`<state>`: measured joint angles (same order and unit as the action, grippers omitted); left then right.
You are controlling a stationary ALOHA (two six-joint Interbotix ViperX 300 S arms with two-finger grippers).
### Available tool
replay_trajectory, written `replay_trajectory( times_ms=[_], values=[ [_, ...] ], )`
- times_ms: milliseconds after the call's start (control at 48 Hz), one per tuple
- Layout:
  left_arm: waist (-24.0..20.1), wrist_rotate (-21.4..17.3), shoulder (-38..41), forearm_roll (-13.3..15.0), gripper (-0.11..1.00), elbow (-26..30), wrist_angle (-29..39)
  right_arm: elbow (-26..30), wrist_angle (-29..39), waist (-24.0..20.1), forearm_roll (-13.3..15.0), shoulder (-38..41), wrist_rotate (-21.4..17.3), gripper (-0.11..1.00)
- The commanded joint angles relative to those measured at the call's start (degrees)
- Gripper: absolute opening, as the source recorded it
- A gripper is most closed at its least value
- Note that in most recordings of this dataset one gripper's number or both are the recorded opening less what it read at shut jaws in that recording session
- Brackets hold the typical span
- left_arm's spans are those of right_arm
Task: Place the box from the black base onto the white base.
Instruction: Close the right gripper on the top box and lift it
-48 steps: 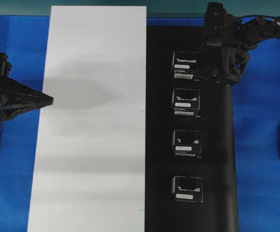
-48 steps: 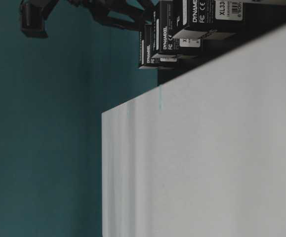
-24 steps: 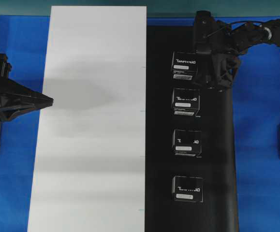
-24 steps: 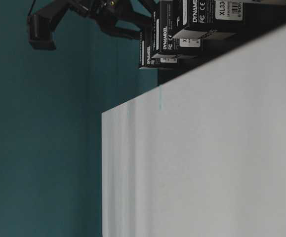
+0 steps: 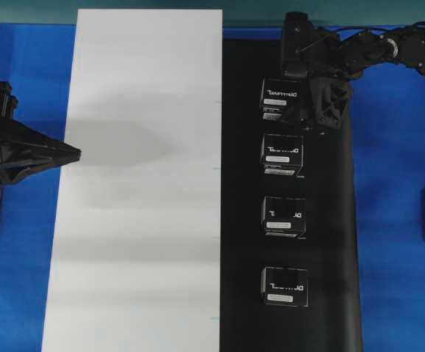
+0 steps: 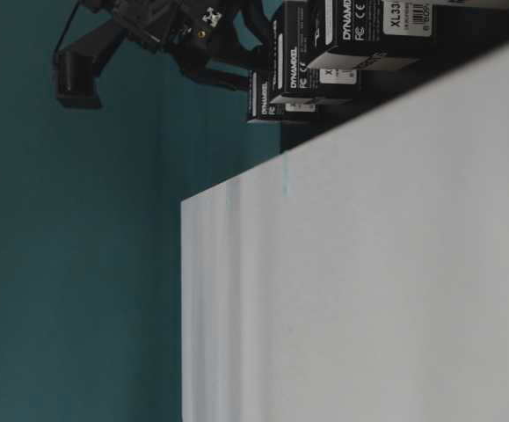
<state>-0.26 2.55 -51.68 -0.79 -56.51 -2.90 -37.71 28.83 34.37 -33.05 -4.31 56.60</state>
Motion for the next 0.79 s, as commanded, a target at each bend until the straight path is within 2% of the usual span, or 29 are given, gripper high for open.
replay_trajectory(
  times_ms=[0, 208, 312, 437, 521, 771],
  values=[
    [0.0, 0.09, 0.26, -0.18, -0.07, 1.58, -0.26, 0.26, -0.26, -0.62, -0.35, 0.35, -0.44, 1.0],
    [0.0, 0.09, 0.26, -0.18, -0.07, 1.58, -0.26, 0.09, -0.18, -0.62, -0.53, 0.26, -2.46, 0.95],
    [0.0, 0.09, 0.26, -0.18, -0.07, 1.58, -0.26, -0.09, -0.09, -0.62, -0.53, 0.09, -2.55, 0.84],
    [0.0, 0.09, 0.26, -0.18, -0.07, 1.58, -0.26, -0.26, 0.35, -0.62, -0.53, 0.0, -2.55, 0.66],
    [0.09, 0.09, 0.26, -0.18, -0.07, 1.58, -0.26, -0.26, 0.53, -0.62, -0.53, -0.09, -2.72, 0.61],
    [0.0, 0.09, 0.26, -0.18, -0.07, 1.58, -0.18, -0.53, 0.62, -0.7, -0.62, -0.97, -2.9, 0.59]
  ],
)
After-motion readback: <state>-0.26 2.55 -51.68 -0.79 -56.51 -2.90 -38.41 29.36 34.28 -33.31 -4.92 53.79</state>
